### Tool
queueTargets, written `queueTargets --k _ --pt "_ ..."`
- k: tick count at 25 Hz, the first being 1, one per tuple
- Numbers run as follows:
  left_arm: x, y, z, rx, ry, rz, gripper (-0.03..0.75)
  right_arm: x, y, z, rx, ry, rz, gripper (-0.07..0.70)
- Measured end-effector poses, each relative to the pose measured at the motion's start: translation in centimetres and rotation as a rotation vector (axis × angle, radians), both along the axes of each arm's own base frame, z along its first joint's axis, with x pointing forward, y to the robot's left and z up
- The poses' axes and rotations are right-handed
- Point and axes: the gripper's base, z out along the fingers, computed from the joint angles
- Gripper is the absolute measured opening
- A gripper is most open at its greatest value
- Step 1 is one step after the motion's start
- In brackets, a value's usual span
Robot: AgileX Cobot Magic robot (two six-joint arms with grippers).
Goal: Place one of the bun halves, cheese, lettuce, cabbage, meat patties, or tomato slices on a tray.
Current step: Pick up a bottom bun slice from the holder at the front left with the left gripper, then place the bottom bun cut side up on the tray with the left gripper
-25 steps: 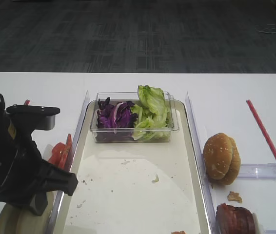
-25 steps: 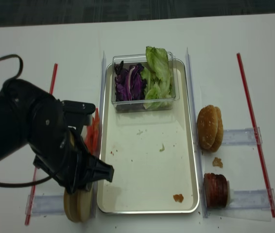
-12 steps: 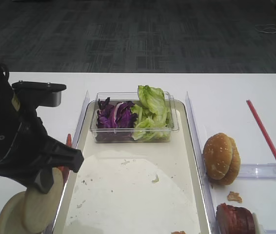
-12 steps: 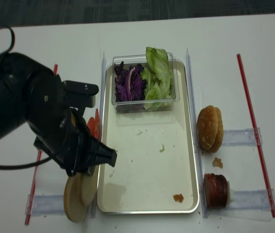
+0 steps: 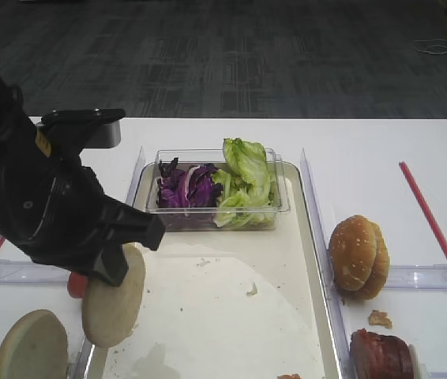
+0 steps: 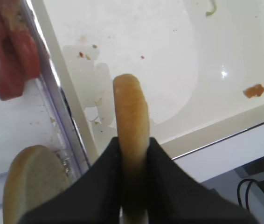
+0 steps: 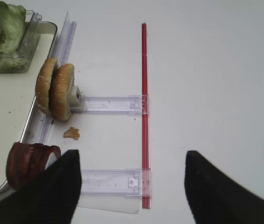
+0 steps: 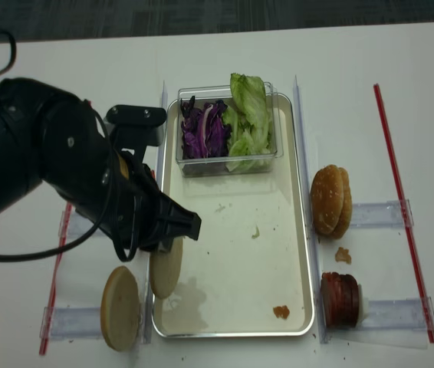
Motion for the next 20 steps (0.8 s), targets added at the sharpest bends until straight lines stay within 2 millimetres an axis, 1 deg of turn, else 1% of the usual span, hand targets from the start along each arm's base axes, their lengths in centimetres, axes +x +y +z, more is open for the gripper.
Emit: queueTargets --k 4,7,12,17,20 --pt "0.0 -0.6 0.1 -0.072 -0.007 -0.013 0.090 0.0 0.0 0.0 0.000 0.000 0.000 0.491" --pt "0.0 -0.7 -0.6 -0.158 0.007 -0.009 0.090 0.0 0.0 0.0 0.000 0.000 0.000 0.491" --pt "-0.2 0.2 -2.2 -0.325 0.055 -0.008 0.089 0.0 0.0 0.0 -0.002 0.000 -0.001 0.491" --pt "0.0 0.7 -2.8 -0.569 0.031 0.027 0.089 0.0 0.0 0.0 -0.001 0.000 -0.001 0.491" --pt "-0.2 1.0 -3.5 -0.640 0.010 0.052 0.088 0.0 0.0 0.0 -0.001 0.000 -0.001 0.491"
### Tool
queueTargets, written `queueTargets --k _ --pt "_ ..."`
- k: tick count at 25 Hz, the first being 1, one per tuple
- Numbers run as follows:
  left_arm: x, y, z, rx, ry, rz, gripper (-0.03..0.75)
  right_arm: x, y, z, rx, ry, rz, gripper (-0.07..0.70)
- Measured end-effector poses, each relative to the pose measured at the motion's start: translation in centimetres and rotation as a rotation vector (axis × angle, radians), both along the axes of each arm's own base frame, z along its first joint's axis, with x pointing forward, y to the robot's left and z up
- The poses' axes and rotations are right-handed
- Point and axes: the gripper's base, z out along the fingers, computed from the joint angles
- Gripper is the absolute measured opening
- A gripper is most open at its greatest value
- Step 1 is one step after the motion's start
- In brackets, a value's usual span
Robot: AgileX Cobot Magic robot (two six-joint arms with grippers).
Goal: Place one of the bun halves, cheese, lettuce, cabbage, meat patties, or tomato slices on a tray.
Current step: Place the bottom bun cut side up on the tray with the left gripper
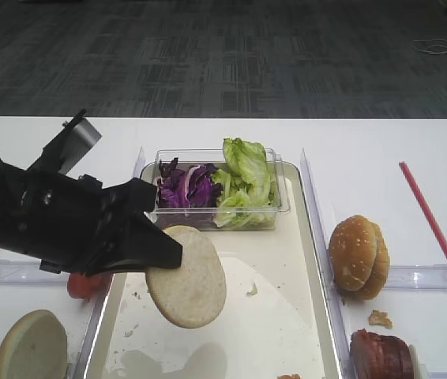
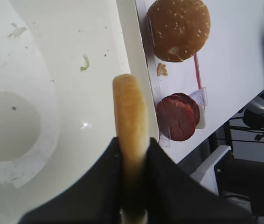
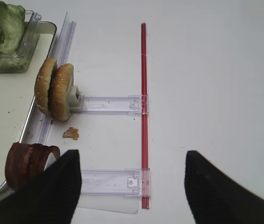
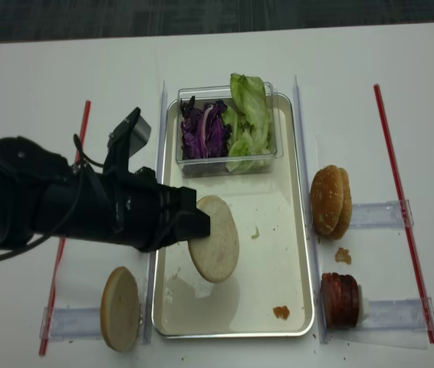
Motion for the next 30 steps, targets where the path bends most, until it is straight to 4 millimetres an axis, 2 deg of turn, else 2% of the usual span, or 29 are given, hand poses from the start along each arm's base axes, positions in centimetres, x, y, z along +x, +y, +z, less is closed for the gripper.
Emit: queueTargets --k 5,15,30 --pt "0.0 -0.2 -1.1 -0.033 0.019 0.004 0.088 0.0 0.0 0.0 -0.001 0.000 0.000 0.491" --pt "1.6 -1.5 -5.1 -0.120 0.121 -0.019 0.088 0.0 0.0 0.0 -0.002 0.000 -0.001 0.491" --pt "2.8 -1.9 -8.2 -0.154 0.161 0.029 0.088 0.0 0.0 0.0 -0.003 0.000 0.000 0.491"
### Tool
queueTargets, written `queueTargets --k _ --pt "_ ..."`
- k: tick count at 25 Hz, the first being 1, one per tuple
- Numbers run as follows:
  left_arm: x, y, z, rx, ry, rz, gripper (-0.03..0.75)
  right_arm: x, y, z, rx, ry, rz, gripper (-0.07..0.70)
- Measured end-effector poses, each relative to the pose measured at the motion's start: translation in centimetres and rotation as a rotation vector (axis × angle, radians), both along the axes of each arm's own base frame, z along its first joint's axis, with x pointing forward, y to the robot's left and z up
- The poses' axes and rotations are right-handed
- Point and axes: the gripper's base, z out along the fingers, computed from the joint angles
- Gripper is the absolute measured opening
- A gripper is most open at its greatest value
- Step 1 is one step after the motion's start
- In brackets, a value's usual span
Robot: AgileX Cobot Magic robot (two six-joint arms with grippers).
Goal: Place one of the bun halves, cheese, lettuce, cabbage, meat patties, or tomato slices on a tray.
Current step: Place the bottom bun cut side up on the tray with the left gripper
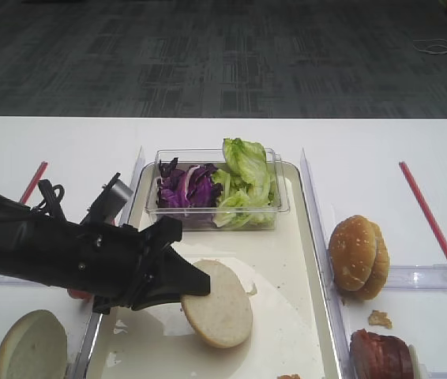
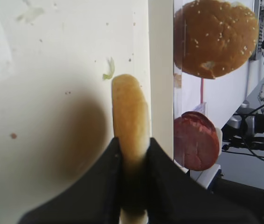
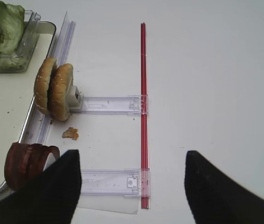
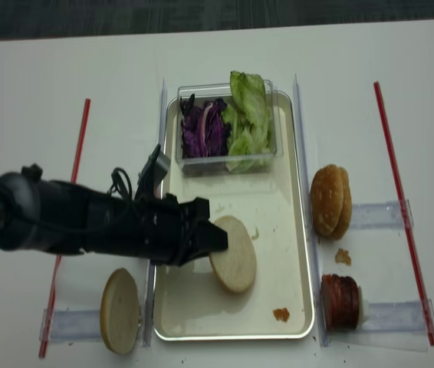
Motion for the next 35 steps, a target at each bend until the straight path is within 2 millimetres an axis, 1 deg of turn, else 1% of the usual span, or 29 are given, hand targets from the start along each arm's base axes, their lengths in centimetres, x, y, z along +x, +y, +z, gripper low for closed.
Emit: queueTargets --k 14,16,19,22,26,30,35 --pt "0.1 0.0 -0.8 0.008 0.020 0.002 0.092 0.0 0.0 0.0 0.001 0.000 -0.001 0.491" --pt "0.1 0.0 -1.2 0.012 0.036 0.001 0.117 0.0 0.0 0.0 0.001 0.000 -0.001 0.491" --pt "0.1 0.0 -1.5 0.015 0.043 0.001 0.189 0.0 0.0 0.0 0.001 0.000 -0.001 0.491" --pt "0.1 -0.1 -1.4 0.011 0.044 -0.001 0.244 0.0 0.0 0.0 0.001 0.000 -0.001 0.491" --pt "-0.1 -0.2 -1.2 -0.016 0.049 -0.015 0.297 0.0 0.0 0.0 0.001 0.000 -0.001 0.491" --pt "-0.1 -0.2 -1.2 -0.020 0.049 -0.021 0.328 0.0 0.0 0.0 0.001 0.000 -0.001 0.491" --pt "-0.2 -0.2 -1.2 -0.012 0.045 -0.037 0.332 0.0 0.0 0.0 0.001 0.000 -0.001 0.491"
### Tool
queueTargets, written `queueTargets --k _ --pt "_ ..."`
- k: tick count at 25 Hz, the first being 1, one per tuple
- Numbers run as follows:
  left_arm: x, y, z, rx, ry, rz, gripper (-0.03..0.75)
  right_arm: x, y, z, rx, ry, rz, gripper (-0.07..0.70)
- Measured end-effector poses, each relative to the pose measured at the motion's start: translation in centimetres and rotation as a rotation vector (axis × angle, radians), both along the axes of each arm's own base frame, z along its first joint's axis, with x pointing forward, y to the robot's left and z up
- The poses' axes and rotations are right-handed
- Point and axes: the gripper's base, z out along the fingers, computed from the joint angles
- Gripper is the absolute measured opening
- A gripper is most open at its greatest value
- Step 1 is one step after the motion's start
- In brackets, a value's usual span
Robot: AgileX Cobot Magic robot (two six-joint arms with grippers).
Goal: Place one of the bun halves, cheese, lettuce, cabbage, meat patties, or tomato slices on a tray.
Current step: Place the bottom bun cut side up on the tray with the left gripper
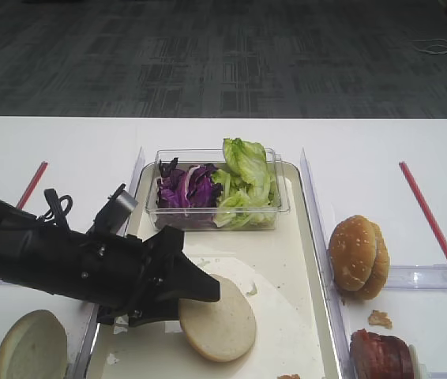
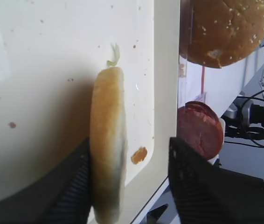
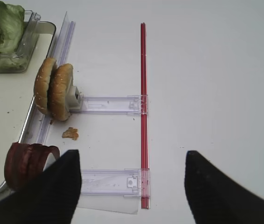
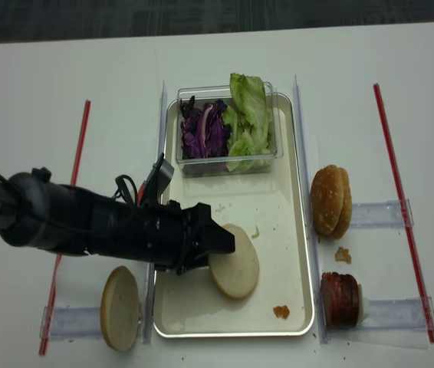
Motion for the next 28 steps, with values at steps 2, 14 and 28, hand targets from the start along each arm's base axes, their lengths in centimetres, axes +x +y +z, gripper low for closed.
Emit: queueTargets --k 2,14,28 --pt "-0.1 0.0 0.0 0.004 -0.001 -0.008 0.332 0.0 0.0 0.0 0.000 0.000 0.000 0.491" --pt "-0.2 1.3 1.6 0.104 -0.056 -0.024 0.332 0.0 0.0 0.0 0.000 0.000 0.000 0.491" --pt "3.0 1.7 8.1 0.361 -0.173 -0.210 0.331 0.0 0.0 0.0 0.002 0.000 -0.001 0.491"
